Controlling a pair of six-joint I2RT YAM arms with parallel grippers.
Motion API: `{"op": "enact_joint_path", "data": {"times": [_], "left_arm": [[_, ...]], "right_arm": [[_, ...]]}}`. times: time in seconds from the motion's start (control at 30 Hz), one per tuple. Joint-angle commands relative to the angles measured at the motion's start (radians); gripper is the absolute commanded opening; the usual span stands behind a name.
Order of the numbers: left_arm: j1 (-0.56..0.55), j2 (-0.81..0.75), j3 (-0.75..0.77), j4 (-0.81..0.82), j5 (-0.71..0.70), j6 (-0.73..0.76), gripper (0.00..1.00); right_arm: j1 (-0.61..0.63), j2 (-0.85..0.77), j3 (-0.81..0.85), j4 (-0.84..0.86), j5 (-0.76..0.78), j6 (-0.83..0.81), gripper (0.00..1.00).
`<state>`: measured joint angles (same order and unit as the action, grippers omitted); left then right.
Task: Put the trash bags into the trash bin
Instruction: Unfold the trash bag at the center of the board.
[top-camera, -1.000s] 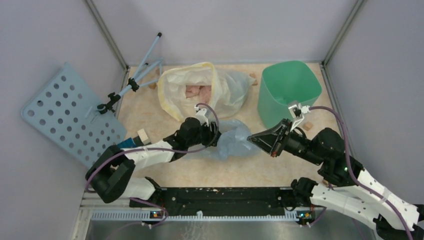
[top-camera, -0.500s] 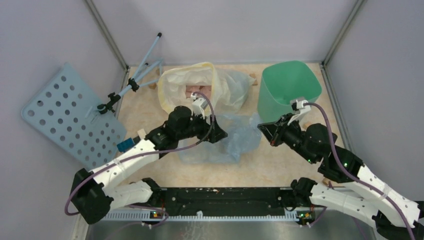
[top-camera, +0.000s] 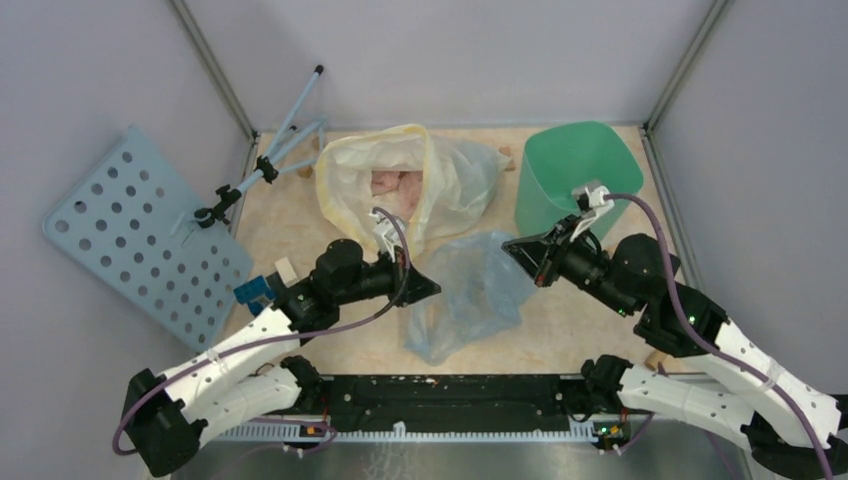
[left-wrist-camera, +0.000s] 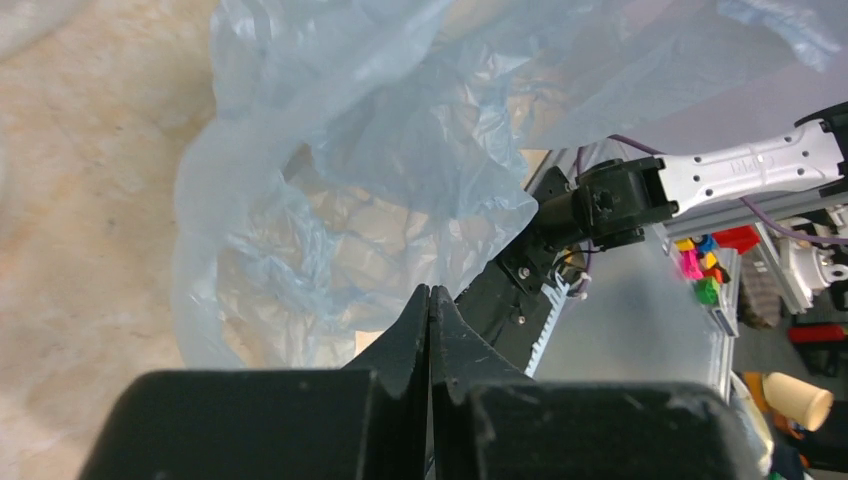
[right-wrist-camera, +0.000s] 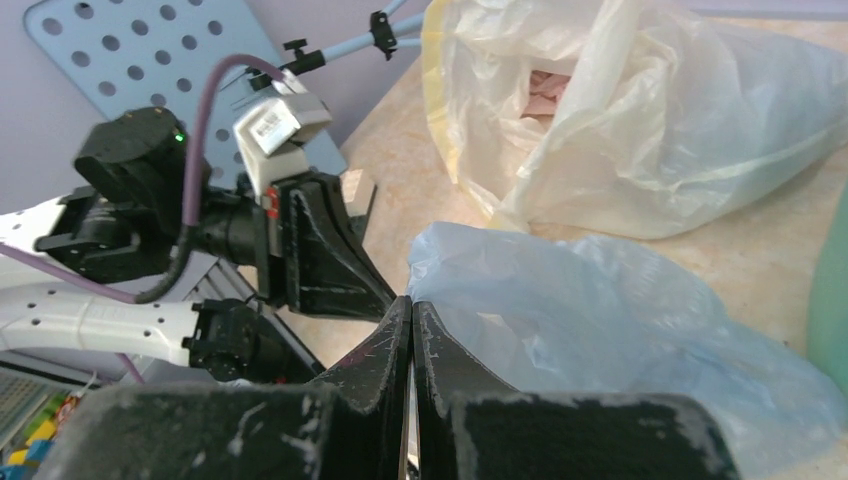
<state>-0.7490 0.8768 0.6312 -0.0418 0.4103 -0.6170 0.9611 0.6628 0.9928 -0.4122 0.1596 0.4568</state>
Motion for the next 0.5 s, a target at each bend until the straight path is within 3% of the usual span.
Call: {"op": "enact_joint_path", "data": {"times": [0.0, 0.13, 0.17, 0.23, 0.33, 0.47], "left_arm": [[-0.039, -0.009, -0.068, 0.254, 0.004, -0.089, 0.0], [-0.058, -0.041, -0.117, 0.275, -0.123, -0.098, 0.02], [-0.06, -0.053, -0.117, 0.235, -0.171, -0.093, 0.08], [-0.061, -0.097, -0.122, 0.131, -0.271, -0.092, 0.32], [-0.06, -0.181, -0.13, -0.037, -0.418, -0.093, 0.59], [-0.06, -0.249, -0.112, -0.272, -0.533, -0.064, 0.84]], "right_arm": [[0.005, 0.023, 0.058, 0.056, -0.066, 0.009, 0.0], [0.005, 0.023, 0.07, 0.064, -0.067, 0.016, 0.0], [0.005, 0.023, 0.073, 0.064, -0.066, 0.015, 0.0], [0.005, 0.023, 0.077, 0.06, -0.062, 0.013, 0.0], [0.005, 0.025, 0.076, 0.055, -0.044, 0.008, 0.0], [0.005, 0.027, 0.068, 0.045, -0.023, 0.006, 0.0]]}}
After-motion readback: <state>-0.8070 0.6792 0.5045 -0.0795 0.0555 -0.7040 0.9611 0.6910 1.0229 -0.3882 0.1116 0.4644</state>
